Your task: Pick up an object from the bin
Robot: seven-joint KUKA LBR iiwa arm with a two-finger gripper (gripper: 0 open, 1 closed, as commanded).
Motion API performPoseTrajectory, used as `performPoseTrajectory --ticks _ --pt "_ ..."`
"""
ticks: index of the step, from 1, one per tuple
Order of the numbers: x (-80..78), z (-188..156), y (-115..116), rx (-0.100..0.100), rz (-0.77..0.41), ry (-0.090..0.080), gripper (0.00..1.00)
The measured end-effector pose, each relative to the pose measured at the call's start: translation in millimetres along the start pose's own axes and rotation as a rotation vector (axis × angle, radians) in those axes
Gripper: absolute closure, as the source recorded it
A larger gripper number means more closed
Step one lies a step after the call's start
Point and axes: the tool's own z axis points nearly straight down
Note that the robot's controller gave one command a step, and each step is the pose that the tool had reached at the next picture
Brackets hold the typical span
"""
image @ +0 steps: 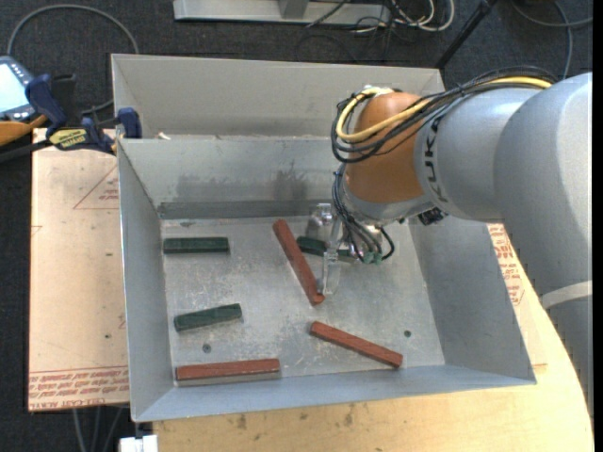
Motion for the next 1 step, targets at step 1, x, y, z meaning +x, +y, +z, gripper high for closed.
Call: performPoseTrajectory --ticks 1 --pt "-2.0 -1.4 -4.2 0.002 0.006 -0.005 1.00"
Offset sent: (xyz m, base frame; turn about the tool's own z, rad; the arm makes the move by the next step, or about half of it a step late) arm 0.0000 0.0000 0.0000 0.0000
